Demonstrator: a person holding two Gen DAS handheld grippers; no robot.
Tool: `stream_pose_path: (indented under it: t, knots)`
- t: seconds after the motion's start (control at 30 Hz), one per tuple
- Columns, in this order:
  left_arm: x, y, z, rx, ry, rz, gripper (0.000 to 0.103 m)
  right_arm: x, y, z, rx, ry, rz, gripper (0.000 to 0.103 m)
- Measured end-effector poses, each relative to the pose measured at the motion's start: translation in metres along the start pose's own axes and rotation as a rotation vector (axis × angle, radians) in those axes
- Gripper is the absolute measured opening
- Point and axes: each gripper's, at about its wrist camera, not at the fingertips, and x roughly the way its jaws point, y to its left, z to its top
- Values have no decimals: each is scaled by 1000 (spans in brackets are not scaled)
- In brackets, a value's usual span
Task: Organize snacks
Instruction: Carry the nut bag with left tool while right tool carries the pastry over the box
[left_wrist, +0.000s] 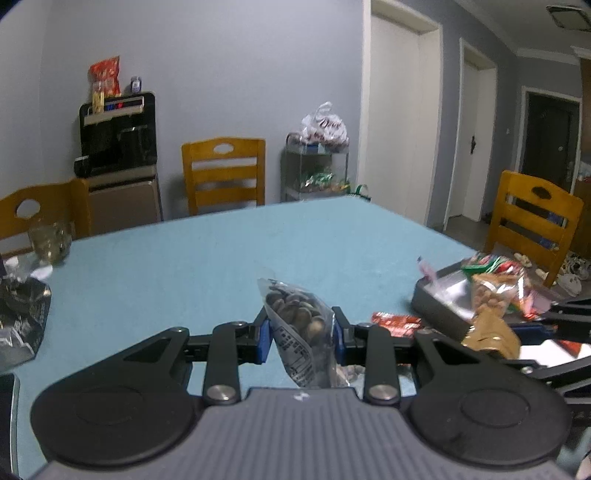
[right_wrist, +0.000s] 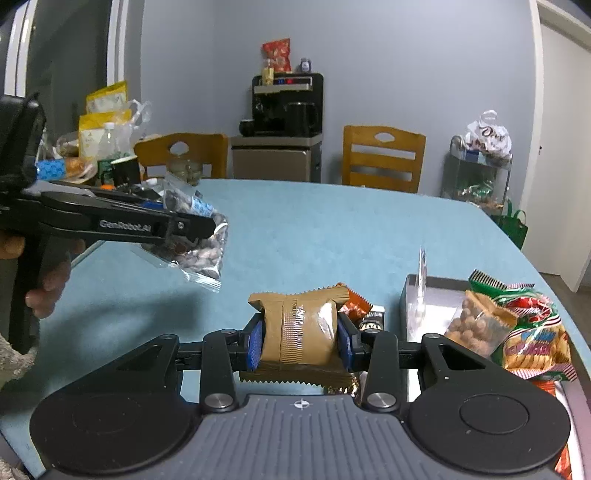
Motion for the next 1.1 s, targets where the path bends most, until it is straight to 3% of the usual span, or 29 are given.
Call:
stream_pose_path:
  t: [0.23, 0.5, 1.1]
  knots:
    - [-24, -25, 16, 47, -62, -61, 29, -18, -15, 1, 18, -28, -17, 41]
    - [-23, -75, 29, 85, -73, -168, 29, -44, -52, -11, 76, -41, -96, 41]
    - [15, -200, 30, 181, -2, -453, 29, -97, -135, -54, 181, 12, -298, 41]
